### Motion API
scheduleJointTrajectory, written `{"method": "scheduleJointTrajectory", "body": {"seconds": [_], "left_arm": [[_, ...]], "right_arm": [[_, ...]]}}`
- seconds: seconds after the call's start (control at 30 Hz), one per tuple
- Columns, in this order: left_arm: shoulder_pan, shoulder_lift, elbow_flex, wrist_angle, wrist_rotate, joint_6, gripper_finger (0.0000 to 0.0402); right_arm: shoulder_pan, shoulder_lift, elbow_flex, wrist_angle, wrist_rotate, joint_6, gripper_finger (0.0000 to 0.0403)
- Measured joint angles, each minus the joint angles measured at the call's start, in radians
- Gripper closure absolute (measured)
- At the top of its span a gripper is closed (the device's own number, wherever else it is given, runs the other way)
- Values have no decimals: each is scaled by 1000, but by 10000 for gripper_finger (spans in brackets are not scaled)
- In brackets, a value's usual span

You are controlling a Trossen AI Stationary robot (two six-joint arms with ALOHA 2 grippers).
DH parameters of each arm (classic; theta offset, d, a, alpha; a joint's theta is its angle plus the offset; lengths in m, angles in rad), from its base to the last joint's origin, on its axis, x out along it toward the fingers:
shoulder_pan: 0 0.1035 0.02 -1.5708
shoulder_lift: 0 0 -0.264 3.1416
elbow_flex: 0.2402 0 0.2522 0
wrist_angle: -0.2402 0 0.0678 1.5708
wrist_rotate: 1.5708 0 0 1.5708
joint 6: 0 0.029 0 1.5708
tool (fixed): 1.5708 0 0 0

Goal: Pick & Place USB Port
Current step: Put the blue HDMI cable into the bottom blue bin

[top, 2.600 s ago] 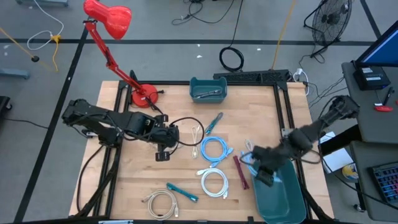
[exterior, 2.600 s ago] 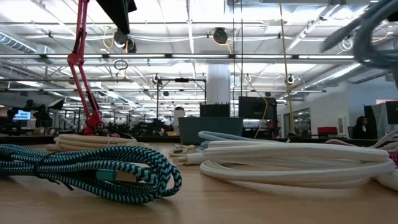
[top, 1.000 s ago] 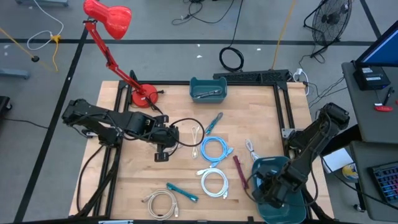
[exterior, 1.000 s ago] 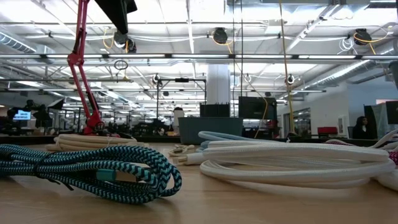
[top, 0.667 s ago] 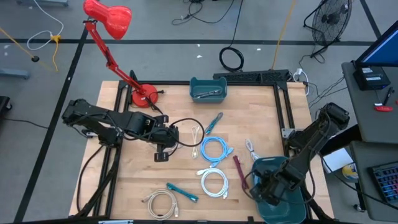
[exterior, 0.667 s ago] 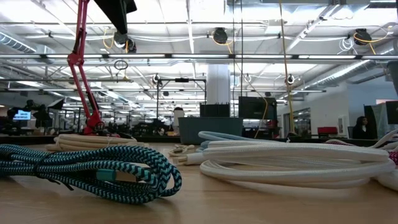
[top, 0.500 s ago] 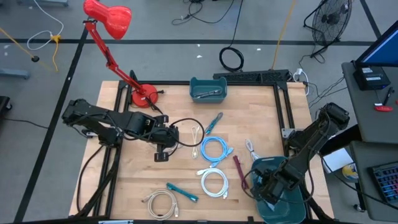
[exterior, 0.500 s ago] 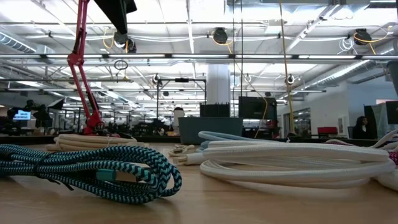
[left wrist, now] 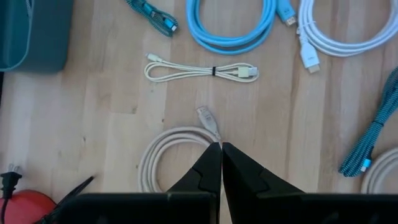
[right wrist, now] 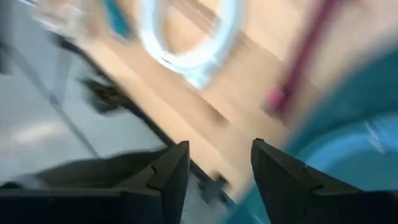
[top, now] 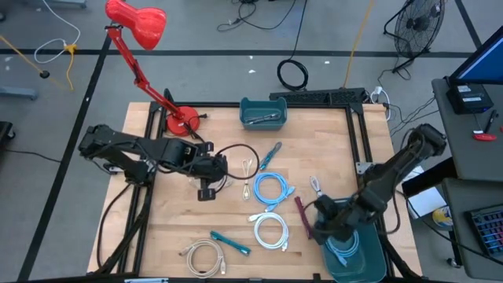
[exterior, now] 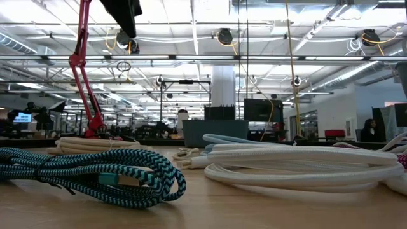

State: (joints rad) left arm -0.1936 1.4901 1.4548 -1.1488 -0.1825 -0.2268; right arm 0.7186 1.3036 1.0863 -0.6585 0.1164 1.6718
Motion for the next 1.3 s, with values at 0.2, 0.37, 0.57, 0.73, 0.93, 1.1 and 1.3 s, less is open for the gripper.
{"method": "scheduleJointTrajectory", "body": {"seconds": [0.2, 0.37, 0.57, 0.73, 0.93, 1.1, 1.3], "left_arm": [[5, 0, 0, 2, 0, -8, 383], [5, 0, 0, 2, 1, -27, 383], [1, 0, 0, 2, 1, -45, 383], [1, 0, 0, 2, 2, -63, 383], [1, 0, 0, -4, 8, -64, 383], [1, 0, 0, -7, 35, -67, 383], [1, 0, 0, -7, 48, -71, 383]], "right_arm": [[-124, -46, 0, 180, 146, -278, 248], [-276, -33, 0, 302, 111, -471, 248], [-460, 23, 0, 317, -42, -627, 248], [-575, 103, 0, 350, -207, -766, 248], [-648, 217, -1, 393, -451, -971, 248], [-640, 289, 0, 376, -638, -1214, 248], [-598, 336, 1, 285, -611, -1371, 248]]}}
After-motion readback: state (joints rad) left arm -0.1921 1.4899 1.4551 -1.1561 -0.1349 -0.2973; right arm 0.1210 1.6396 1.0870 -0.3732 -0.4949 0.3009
